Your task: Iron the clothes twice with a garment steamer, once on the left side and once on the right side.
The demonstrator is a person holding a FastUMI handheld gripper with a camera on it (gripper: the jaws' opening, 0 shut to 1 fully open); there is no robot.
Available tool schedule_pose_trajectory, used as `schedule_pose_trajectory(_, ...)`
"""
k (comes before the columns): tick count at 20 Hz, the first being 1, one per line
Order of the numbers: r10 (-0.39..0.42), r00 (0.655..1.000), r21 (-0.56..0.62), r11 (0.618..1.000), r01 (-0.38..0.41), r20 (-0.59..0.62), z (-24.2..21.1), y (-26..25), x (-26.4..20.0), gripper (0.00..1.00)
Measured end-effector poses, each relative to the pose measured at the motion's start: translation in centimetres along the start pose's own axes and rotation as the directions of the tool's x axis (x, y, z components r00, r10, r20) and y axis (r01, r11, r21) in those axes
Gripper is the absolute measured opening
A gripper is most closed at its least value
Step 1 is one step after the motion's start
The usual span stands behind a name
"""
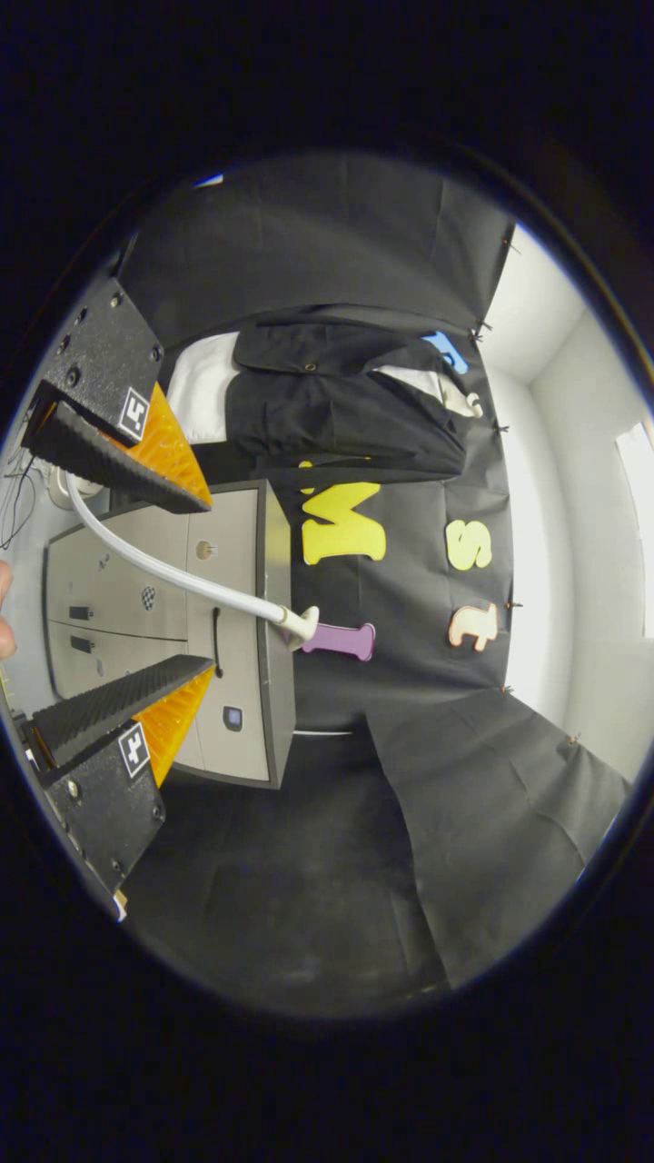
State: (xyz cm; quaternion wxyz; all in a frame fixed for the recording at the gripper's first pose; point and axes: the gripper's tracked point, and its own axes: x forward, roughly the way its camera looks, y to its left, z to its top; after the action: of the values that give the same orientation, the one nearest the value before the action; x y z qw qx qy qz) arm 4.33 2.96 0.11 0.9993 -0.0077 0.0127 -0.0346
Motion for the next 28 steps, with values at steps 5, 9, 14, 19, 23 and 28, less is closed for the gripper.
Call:
schedule_pose_trajectory(5, -0.016, 1.000, -0.010, 1.000, 0.016, 0.004, 0.5, -0.7, 0.0, 0.97)
schedule_pose_trajectory(9, -0.023, 0.999, -0.038, 0.999, 0.022, -0.022, 0.1, -0.7, 0.4, 0.97)
schedule_pose_trajectory(14, -0.028, 0.999, -0.036, 0.999, 0.027, -0.017, 0.8, 0.8, 0.9, 0.97)
schedule_pose_trajectory(19, -0.049, 0.999, -0.046, 0.998, 0.049, -0.004, 1.4, 2.3, 1.6, 0.97)
schedule_pose_trajectory(23, -0.095, 0.995, -0.043, 0.995, 0.094, -0.033, 0.7, 3.4, 2.1, 0.97)
schedule_pose_trajectory(28, -0.162, 0.985, -0.036, 0.986, 0.160, -0.053, 1.4, 4.2, 3.2, 0.97)
